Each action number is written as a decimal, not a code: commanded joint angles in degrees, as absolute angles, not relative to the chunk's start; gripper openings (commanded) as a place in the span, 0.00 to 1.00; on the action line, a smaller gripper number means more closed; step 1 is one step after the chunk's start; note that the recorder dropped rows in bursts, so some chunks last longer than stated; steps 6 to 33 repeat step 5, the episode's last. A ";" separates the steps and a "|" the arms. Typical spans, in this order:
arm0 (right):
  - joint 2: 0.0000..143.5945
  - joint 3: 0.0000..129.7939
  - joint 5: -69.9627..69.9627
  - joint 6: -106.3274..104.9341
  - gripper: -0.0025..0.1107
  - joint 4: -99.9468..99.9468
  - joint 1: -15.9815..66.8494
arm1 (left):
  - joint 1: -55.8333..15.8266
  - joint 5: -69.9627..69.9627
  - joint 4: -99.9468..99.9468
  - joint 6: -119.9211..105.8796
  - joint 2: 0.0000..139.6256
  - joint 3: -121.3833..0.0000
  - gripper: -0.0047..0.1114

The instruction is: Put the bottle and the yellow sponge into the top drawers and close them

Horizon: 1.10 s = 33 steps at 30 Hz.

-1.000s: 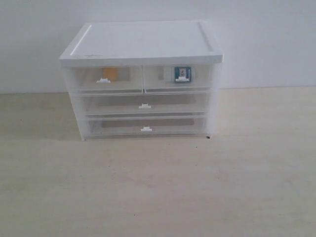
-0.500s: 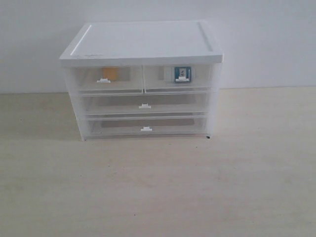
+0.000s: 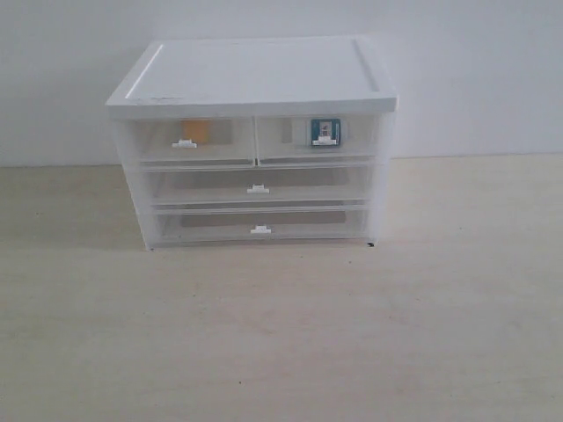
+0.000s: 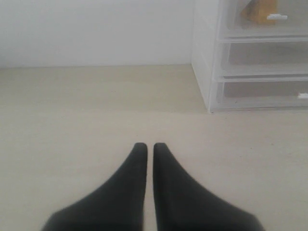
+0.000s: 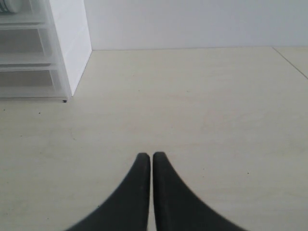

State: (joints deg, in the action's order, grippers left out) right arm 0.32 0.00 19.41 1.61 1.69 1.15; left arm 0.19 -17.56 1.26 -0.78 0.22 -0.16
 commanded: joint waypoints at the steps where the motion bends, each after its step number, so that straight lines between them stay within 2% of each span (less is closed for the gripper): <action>1: 0.00 0.00 19.34 1.39 0.02 2.05 1.34 | 0.43 -17.58 1.02 -0.93 0.00 0.00 0.08; 33: 0.00 0.00 19.34 1.39 0.02 2.05 1.34 | 0.43 -17.58 1.02 -0.93 0.00 0.00 0.08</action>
